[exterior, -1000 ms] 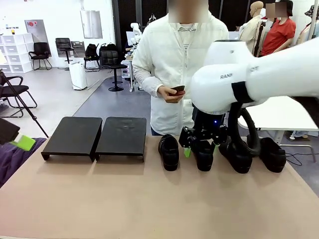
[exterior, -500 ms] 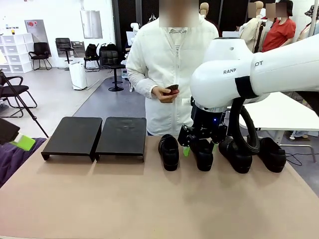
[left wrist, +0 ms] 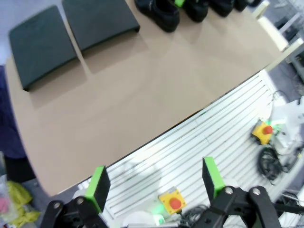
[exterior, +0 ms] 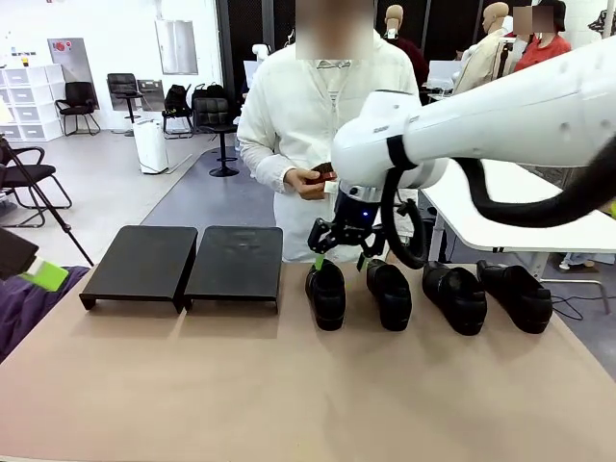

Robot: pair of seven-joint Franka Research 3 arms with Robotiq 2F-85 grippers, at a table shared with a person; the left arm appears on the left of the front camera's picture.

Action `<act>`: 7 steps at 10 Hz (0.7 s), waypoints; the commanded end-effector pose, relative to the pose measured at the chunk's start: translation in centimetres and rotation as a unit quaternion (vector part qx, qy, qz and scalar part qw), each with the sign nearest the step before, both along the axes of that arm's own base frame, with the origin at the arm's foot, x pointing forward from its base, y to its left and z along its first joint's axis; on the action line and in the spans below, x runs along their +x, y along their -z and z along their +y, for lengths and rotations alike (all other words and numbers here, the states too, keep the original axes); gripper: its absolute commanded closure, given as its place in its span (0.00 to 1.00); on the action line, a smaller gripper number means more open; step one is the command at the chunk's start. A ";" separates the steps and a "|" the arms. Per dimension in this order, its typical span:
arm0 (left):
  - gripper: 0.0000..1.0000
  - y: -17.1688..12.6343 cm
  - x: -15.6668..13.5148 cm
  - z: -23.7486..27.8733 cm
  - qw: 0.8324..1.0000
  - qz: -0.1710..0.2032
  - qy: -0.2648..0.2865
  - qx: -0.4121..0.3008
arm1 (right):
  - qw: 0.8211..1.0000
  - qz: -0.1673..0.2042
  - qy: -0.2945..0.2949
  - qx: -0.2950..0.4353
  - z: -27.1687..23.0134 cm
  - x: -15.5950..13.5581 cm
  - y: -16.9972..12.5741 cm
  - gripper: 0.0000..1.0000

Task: Organize the shoes by placing them on the stand.
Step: Pick up one Shoe and place it in the middle of the table.

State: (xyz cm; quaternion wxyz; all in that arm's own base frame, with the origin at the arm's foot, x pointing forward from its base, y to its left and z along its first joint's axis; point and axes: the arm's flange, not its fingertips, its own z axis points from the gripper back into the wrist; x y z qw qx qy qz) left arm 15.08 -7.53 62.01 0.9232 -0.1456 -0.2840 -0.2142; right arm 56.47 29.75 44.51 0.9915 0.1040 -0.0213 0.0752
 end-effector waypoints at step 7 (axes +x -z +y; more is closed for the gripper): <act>0.00 -0.1 0.0 0.0 1.000 0.002 0.010 -0.004 | 0.988 0.050 0.132 -0.063 -0.8 10.1 6.4 0.00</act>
